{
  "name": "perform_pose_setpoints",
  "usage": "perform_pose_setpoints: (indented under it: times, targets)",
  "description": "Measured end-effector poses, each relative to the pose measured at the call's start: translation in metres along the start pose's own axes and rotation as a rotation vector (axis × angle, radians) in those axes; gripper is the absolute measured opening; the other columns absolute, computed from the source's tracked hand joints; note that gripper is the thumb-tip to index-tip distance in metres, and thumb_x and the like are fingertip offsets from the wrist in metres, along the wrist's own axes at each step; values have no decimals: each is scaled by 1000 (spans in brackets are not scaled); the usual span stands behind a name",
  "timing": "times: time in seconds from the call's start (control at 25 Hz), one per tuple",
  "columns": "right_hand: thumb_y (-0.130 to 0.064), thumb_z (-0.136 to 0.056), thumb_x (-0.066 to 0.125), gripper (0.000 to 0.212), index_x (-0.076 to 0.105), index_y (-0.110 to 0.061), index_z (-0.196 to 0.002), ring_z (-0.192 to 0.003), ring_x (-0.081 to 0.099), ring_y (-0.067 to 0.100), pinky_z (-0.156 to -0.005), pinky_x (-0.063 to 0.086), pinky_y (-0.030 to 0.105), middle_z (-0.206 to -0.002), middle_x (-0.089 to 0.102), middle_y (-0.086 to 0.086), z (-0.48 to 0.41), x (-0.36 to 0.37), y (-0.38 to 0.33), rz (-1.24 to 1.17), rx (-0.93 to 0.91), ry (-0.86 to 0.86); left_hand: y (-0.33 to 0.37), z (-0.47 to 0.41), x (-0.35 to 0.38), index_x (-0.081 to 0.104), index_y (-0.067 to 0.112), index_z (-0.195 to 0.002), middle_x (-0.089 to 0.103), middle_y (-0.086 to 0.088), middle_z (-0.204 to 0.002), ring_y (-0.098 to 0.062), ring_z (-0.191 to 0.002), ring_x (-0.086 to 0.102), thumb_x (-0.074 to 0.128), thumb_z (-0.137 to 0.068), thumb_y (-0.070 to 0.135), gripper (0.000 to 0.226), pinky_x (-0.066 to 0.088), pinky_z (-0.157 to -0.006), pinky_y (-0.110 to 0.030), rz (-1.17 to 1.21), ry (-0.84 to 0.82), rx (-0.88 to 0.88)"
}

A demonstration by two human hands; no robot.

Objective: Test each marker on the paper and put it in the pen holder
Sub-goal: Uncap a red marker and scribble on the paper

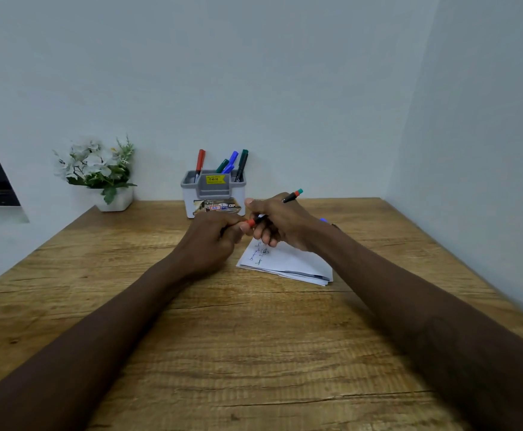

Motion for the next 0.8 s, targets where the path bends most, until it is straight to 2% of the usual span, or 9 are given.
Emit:
perform_pose_setpoints:
  times: [0.12,0.2,0.28,0.4,0.44,0.52,0.64,0.72,0.8]
  targets:
    - [-28,-107,56,35,68,-5,-84,-51,65,17,-50,56,25,-72,70,15,0,-2,-2,-56,4,-79,-3,-2,2,60,13,-69,55,12,-53,-3,-51,51,51,-104,16,36,38,-56,-19,109,-142,-86]
    - [-27,-107,58,31,67,-3,-89,-54,68,18,-53,59,26,-77,71,19,0,-2,0,-68,13,-109,-2,-1,5,57,9,-73,54,9,-53,-5,-45,49,47,-107,18,36,42,-52,-25,231,-234,-167]
    - [-25,-107,58,30,68,-1,-93,-58,72,20,-57,62,28,-81,74,20,2,-2,1,-82,6,-152,-7,2,6,56,6,-79,53,-3,-60,-16,-47,49,44,-108,22,35,42,-48,-29,336,-312,-261]
    - [-21,-107,55,31,71,6,-101,-79,80,26,-73,66,32,-94,77,24,8,-14,-2,-290,2,-235,-19,7,-2,55,8,-85,50,-6,-68,-15,-52,48,40,-109,29,35,43,-52,-30,481,-397,-347]
    - [-21,-106,56,32,72,6,-100,-82,80,27,-74,66,33,-96,77,25,10,-24,-3,-355,-3,-220,-21,7,-5,54,8,-85,48,-4,-69,-14,-52,46,39,-109,31,36,44,-52,-29,550,-384,-359]
    - [-27,-104,59,35,75,3,-95,-77,80,24,-68,66,31,-92,78,23,13,-42,-2,-364,-5,-144,-21,5,-9,52,9,-82,47,-3,-69,-14,-55,45,35,-110,33,40,46,-53,-28,617,-294,-406]
    - [-38,-104,59,44,74,4,-104,-65,76,20,-60,63,30,-83,76,19,13,-45,7,-159,6,-118,-18,-1,-2,53,10,-76,60,-6,-75,-24,-66,52,33,-110,35,46,48,-63,-37,533,-174,-401]
    - [-38,-103,60,44,73,5,-106,-65,73,19,-62,62,30,-82,74,18,9,-41,13,-83,-6,-107,-15,0,5,60,13,-78,70,-3,-83,-26,-77,61,44,-106,40,43,50,-74,-40,439,-166,-344]
    - [-31,-102,63,38,74,5,-106,-67,74,19,-65,64,31,-83,75,17,8,-41,14,-82,-23,-101,-13,5,8,58,21,-79,72,3,-89,-16,-84,65,65,-97,31,21,53,-77,-34,383,-186,-319]
Point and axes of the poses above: each hand's wrist, its own z-axis away from the middle knuckle, its own x-axis out of the palm, y = z × x, the point moved 4 cm from there along -z, towards the middle knuckle
